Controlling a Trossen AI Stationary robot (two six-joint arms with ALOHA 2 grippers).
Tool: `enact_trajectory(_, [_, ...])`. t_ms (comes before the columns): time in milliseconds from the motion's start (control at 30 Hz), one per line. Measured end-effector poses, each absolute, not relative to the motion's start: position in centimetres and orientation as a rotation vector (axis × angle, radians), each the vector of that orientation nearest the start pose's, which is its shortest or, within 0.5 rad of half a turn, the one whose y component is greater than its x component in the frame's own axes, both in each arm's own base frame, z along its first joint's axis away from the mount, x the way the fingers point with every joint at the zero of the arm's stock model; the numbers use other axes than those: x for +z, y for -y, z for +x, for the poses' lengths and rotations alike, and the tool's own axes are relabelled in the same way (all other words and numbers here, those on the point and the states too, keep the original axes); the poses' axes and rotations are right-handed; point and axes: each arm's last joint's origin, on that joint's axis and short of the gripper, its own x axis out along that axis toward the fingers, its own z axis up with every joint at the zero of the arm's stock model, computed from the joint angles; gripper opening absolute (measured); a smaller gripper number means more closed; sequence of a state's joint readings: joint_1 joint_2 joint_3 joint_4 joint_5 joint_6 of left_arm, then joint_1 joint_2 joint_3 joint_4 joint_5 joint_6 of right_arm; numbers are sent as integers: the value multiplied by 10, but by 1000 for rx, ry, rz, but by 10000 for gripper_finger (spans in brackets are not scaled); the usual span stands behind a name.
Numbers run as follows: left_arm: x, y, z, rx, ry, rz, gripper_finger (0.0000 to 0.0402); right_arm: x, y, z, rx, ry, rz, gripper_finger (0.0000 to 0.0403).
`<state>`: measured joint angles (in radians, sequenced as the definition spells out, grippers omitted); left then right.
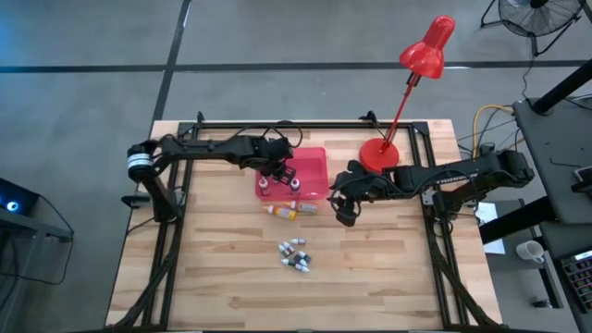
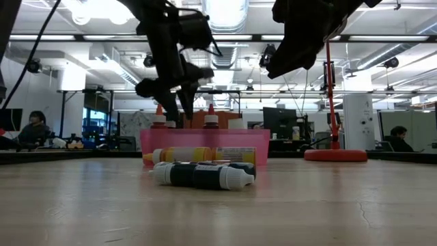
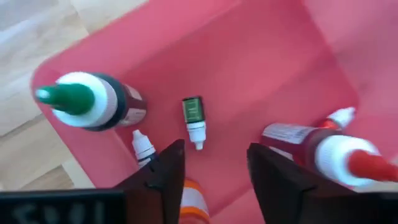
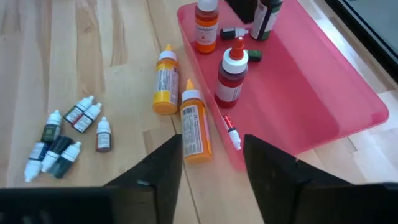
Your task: Pick & Place food coloring
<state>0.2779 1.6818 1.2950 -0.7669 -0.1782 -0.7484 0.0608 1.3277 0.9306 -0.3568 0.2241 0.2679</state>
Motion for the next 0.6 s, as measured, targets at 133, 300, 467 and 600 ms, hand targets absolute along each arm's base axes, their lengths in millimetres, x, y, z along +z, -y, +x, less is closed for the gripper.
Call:
enact_trajectory(133, [271,-93,320,769,-879,-687,167,254,-11,275,-213,-734,100,201])
enact_trajectory(300, [318,-65,305,676,-774,-578,170,242,-16,282,-94,-790,111,210])
enact_trajectory(467, [345,-40,279,658,-692,-521,170,209,-27,296,-26,-916,87,204])
enact_trajectory(600, [354,-23,262,636,-658,-530,170,182,-36,304,5,-1017,75,204])
